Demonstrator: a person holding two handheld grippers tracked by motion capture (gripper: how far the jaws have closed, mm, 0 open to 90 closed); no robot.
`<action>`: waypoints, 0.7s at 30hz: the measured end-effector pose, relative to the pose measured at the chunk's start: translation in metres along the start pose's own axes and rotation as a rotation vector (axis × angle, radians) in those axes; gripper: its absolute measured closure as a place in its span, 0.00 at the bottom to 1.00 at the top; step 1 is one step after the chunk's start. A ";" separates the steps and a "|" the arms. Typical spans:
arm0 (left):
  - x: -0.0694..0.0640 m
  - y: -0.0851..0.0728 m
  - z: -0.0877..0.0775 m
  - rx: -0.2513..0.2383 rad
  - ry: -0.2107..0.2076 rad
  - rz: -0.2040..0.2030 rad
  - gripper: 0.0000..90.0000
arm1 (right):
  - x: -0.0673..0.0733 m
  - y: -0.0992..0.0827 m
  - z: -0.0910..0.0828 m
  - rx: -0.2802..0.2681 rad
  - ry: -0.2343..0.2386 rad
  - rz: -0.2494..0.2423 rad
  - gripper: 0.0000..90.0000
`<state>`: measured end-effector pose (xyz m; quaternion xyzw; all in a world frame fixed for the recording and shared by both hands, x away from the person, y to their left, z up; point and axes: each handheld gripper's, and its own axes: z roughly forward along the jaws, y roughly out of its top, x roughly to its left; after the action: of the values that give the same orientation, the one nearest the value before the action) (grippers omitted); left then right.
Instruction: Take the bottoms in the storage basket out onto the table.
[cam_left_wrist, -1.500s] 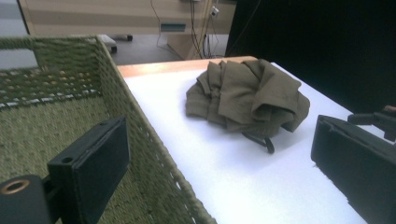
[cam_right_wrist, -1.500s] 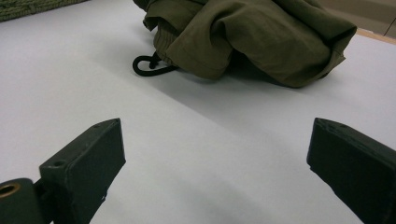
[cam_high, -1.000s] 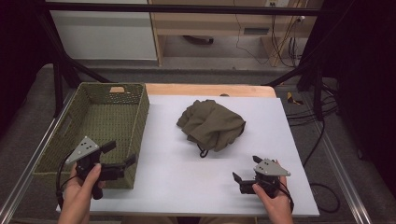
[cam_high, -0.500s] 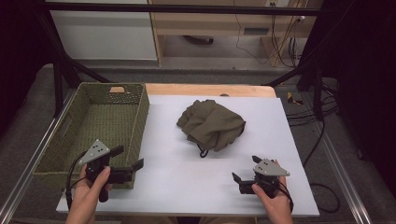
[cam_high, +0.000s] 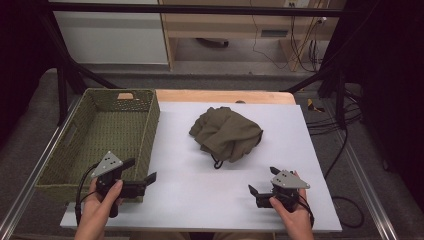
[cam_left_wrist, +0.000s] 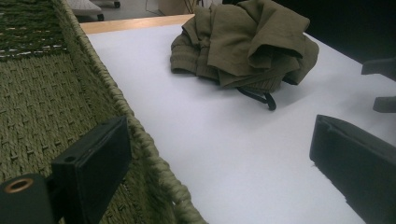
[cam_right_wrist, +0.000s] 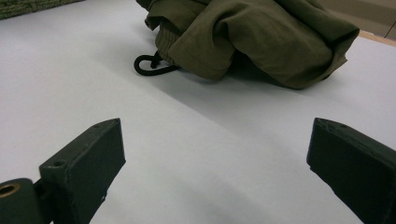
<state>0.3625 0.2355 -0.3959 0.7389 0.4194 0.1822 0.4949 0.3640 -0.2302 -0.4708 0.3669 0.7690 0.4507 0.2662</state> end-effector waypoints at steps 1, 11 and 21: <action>0.000 0.000 0.000 -0.001 0.004 -0.001 0.07 | 0.000 0.000 0.000 0.001 0.000 -0.001 0.05; 0.004 -0.001 0.006 -0.002 0.026 -0.003 0.08 | 0.000 0.000 0.000 0.004 0.000 -0.004 0.05; 0.003 -0.006 0.010 0.003 0.047 0.005 0.08 | 0.001 0.000 0.001 0.004 -0.005 -0.010 0.05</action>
<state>0.3684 0.2330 -0.4059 0.7361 0.4294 0.2001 0.4835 0.3639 -0.2285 -0.4716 0.3649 0.7708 0.4471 0.2698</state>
